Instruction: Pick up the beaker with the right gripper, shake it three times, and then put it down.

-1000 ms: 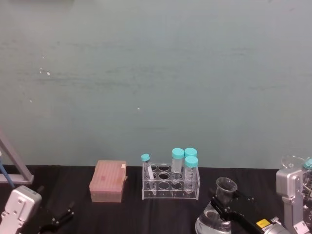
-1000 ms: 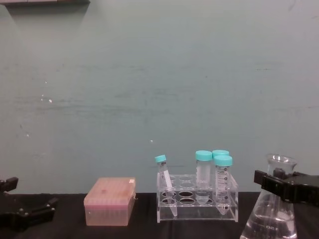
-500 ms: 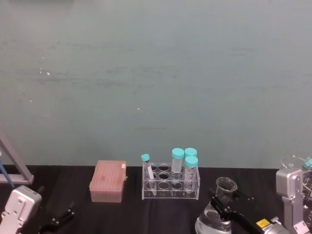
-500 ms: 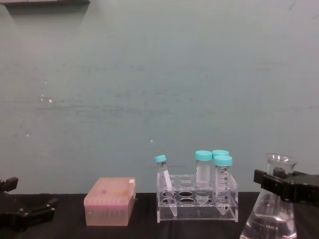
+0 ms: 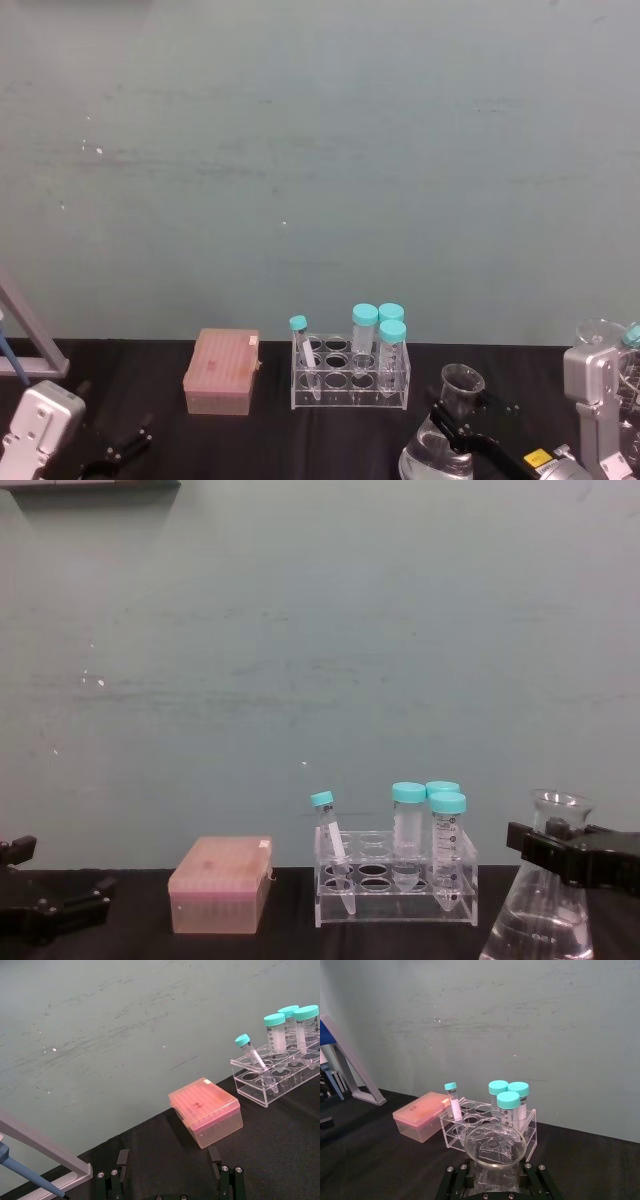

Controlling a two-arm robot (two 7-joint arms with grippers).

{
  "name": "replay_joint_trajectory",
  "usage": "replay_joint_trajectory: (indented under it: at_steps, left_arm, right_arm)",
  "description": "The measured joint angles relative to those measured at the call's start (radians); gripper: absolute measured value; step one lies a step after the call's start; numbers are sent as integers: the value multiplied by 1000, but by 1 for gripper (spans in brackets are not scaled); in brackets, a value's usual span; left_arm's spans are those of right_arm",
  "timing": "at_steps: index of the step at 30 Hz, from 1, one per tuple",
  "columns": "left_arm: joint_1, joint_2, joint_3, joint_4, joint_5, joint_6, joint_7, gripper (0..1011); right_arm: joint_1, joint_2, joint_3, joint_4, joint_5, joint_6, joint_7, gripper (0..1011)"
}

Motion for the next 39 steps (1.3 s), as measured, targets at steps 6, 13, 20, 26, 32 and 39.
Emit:
replay_joint_trajectory:
  at_steps: [6, 13, 20, 26, 32, 39]
  left_arm:
    - [0, 0, 0, 0, 0, 0, 0, 1000]
    - [0, 0, 0, 0, 0, 0, 0, 1000]
    - [0, 0, 0, 0, 0, 0, 0, 1000]
    - [0, 0, 0, 0, 0, 0, 0, 1000]
    - [0, 0, 0, 0, 0, 0, 0, 1000]
    - [0, 0, 0, 0, 0, 0, 0, 1000]
  right_arm:
    - [3, -2, -2, 3, 1, 1, 0, 453]
    - [10, -4, -6, 13, 1, 0, 0, 453]
    - [16, -7, -7, 21, 1, -1, 1, 456]
    - [21, -10, -10, 30, 1, -6, 4, 456]
    - [26, -13, -13, 37, 1, -8, 5, 456]
    - [28, -15, -16, 41, 1, -8, 7, 456]
